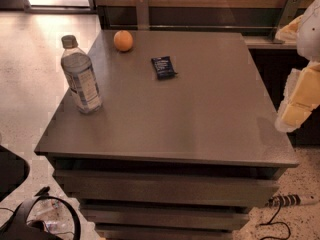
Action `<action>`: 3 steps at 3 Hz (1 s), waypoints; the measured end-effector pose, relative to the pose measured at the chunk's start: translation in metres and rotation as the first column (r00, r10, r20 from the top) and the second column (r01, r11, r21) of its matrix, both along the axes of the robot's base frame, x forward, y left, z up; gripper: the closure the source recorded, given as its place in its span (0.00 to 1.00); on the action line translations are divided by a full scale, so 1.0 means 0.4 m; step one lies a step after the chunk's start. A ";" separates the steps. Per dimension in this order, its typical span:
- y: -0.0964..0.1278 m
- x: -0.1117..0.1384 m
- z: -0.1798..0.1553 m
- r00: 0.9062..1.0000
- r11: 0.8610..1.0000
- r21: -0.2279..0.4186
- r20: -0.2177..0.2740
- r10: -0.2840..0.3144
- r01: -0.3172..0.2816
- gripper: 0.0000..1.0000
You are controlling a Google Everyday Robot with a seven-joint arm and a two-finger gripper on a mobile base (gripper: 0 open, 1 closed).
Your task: Knock blue plastic bottle over
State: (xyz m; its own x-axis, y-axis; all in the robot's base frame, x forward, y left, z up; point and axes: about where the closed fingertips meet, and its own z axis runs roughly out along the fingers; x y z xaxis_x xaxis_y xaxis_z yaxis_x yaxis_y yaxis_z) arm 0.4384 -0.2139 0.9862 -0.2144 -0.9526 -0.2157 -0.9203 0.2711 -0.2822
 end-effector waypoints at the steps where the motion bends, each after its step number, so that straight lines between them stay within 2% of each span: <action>1: 0.000 0.000 0.000 1.000 1.000 0.000 0.000 0.000 0.000 0.00; 2: 0.034 0.007 -0.008 1.000 1.000 0.030 0.008 0.000 -0.001 0.00; 3: 0.115 0.026 -0.047 1.000 0.991 0.136 0.010 0.021 -0.022 0.00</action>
Offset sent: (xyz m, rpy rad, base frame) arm 0.0073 0.0303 -0.0131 0.0725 0.0005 0.0011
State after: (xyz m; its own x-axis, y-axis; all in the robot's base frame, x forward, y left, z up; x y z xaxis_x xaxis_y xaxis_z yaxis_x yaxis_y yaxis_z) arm 0.4489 -0.1680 0.9672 -0.1920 -0.9188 -0.3449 -0.9241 0.2876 -0.2517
